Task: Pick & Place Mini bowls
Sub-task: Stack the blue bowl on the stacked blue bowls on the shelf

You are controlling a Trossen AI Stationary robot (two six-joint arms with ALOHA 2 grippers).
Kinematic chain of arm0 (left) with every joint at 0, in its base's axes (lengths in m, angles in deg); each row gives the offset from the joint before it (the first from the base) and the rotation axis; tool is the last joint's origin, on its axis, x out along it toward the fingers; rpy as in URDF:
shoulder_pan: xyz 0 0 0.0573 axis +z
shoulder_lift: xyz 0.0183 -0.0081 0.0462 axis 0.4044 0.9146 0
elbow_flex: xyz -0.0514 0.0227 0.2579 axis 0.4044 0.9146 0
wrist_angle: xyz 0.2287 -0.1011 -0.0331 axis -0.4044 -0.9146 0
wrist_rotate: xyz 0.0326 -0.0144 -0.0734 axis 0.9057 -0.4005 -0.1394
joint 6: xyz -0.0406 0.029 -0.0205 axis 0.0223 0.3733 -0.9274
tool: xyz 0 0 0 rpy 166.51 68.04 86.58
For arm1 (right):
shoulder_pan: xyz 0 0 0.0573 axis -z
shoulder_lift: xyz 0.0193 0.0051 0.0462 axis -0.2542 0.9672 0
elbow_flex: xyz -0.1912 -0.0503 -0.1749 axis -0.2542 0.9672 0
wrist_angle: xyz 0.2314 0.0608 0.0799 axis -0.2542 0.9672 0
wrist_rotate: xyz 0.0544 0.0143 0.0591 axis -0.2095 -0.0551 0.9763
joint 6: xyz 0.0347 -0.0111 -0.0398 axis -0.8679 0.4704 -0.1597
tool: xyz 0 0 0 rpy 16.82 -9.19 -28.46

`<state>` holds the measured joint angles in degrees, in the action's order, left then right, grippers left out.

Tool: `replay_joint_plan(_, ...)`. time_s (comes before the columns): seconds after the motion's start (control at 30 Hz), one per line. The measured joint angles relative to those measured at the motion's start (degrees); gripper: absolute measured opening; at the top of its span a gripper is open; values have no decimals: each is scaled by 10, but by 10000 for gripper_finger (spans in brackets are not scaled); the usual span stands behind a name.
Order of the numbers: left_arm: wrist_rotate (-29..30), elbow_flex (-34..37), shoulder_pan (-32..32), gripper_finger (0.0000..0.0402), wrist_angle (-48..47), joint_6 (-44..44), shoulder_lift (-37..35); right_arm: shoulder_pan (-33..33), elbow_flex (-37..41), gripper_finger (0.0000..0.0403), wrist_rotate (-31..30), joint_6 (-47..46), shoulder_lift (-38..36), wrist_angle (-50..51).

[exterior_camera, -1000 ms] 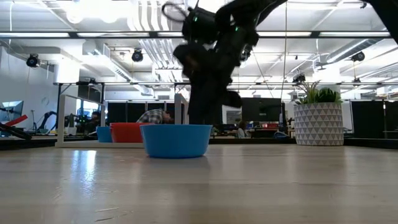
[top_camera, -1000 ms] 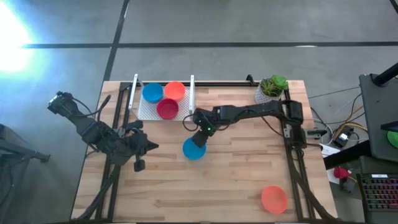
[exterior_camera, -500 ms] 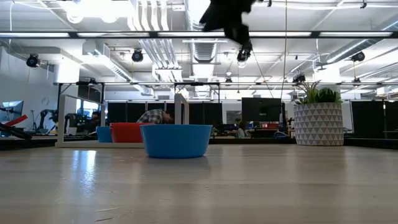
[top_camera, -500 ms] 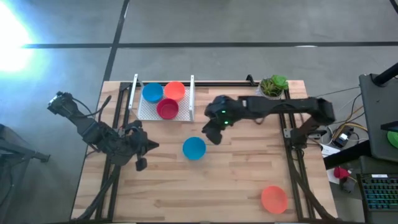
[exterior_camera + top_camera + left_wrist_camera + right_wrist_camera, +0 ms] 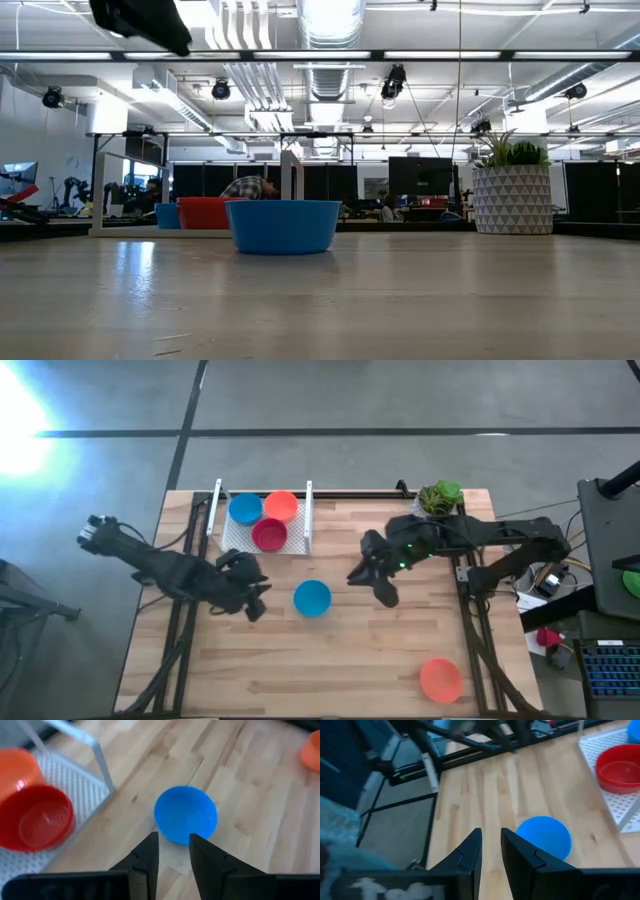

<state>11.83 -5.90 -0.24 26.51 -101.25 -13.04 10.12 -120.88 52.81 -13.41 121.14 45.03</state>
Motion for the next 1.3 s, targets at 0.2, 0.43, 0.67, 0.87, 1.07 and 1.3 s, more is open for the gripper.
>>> replay_joint_plan(0.2,-94,0,75,100,8,-19,57,-8,0,75,1,7,-49,16)
replay_joint_plan(0.43,-113,1,121,100,61,-24,102,-8,0,67,2,3,-94,17)
replay_joint_plan(0.67,-158,1,152,100,93,-102,144,-8,0,69,6,3,-118,20)
replay_joint_plan(0.87,-219,0,166,100,101,-120,185,-8,0,75,7,6,-124,20)
replay_joint_plan(1.07,-222,0,175,100,105,-130,232,-8,0,70,7,9,-121,20)
replay_joint_plan(1.3,-244,0,187,100,144,-132,271,-8,0,66,6,8,-121,27)
